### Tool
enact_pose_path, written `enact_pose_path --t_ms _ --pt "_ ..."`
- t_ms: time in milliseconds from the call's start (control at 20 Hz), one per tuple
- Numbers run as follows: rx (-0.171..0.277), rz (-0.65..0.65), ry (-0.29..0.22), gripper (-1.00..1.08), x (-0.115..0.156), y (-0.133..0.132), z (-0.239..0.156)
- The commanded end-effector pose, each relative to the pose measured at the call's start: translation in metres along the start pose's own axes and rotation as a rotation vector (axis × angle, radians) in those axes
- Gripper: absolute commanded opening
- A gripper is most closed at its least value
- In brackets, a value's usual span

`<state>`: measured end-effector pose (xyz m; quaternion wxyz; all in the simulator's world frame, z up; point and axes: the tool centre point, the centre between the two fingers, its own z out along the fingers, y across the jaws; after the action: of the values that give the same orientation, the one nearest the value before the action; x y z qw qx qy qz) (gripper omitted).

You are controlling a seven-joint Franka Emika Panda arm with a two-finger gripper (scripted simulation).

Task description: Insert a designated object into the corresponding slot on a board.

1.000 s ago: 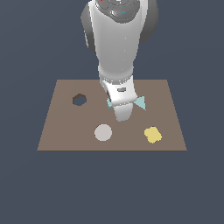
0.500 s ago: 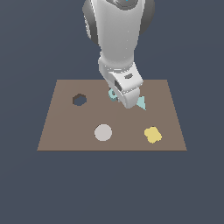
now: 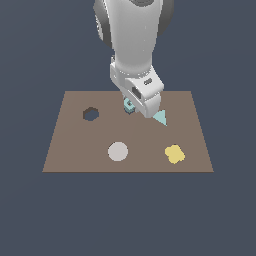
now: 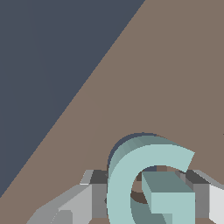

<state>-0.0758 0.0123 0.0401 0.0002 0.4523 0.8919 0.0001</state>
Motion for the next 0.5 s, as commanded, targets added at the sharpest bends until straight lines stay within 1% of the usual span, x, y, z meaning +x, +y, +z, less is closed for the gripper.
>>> enact_pose_path --t_ms 0,450 --pt "0.000 -0.004 0.000 -1.00 0.000 0.000 0.000" --pt "0.000 -0.003 0.000 -1.00 0.000 -0.001 0.010"
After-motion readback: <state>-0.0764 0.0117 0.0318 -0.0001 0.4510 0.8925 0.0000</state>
